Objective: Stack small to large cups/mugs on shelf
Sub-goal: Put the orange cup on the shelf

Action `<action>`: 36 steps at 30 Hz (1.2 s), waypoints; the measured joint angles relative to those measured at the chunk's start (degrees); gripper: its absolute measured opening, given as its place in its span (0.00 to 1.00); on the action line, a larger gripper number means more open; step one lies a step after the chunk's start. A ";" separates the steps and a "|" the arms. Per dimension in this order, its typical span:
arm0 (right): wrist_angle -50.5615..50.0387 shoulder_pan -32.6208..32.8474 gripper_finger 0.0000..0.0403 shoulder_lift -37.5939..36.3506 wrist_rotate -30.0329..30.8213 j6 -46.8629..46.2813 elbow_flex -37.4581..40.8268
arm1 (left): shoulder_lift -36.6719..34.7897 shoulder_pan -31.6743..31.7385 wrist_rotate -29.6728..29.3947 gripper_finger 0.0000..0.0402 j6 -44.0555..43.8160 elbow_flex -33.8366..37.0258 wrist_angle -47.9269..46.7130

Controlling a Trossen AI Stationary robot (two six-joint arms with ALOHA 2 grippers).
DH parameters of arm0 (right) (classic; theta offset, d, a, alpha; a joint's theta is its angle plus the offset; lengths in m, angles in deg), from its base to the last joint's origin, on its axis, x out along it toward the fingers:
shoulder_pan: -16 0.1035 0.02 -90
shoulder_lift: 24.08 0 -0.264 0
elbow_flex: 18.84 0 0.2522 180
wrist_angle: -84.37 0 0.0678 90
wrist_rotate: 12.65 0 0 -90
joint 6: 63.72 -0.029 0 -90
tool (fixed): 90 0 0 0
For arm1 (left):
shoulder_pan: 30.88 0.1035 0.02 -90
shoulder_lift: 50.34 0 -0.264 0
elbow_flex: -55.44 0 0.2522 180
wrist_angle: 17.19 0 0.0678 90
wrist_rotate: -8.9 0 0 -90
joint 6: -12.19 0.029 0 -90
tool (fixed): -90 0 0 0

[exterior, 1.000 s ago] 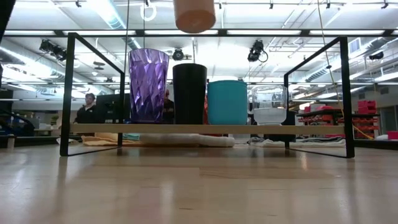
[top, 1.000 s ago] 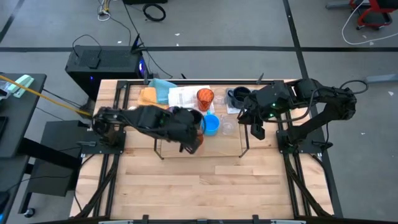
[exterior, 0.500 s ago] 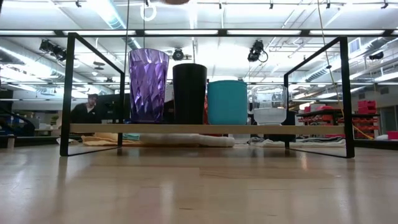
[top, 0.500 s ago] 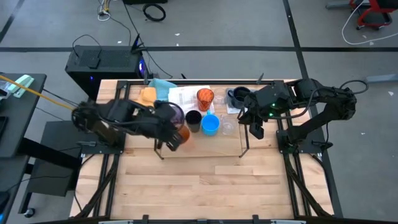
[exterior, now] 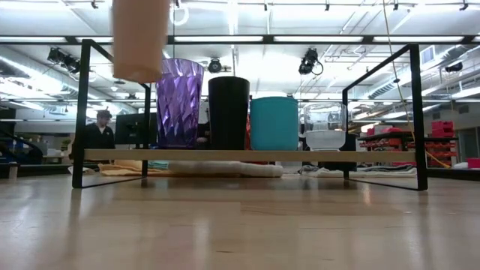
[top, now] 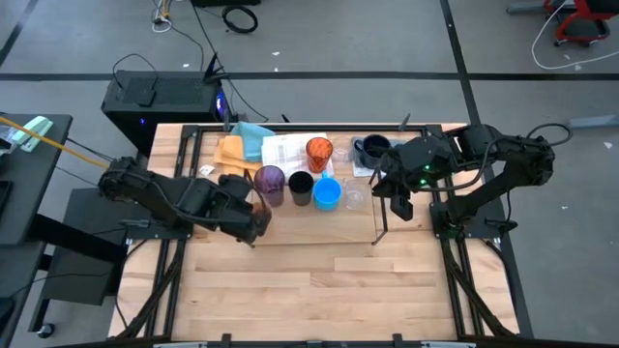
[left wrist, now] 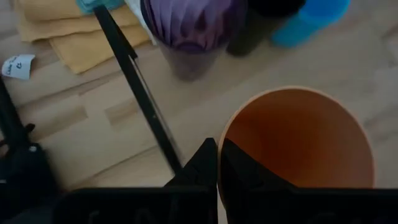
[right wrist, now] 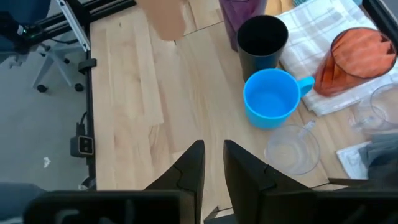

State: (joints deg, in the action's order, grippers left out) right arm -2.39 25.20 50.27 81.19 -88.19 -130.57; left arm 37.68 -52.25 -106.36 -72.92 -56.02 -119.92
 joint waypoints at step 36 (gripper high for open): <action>0.74 -0.04 0.17 0.00 1.94 7.57 0.00 | 9.13 3.85 1.45 0.02 -11.67 -0.36 -0.35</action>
State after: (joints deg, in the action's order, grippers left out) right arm -1.65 25.15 50.27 83.13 -80.62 -130.57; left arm 46.81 -48.40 -104.92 -84.59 -56.38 -120.27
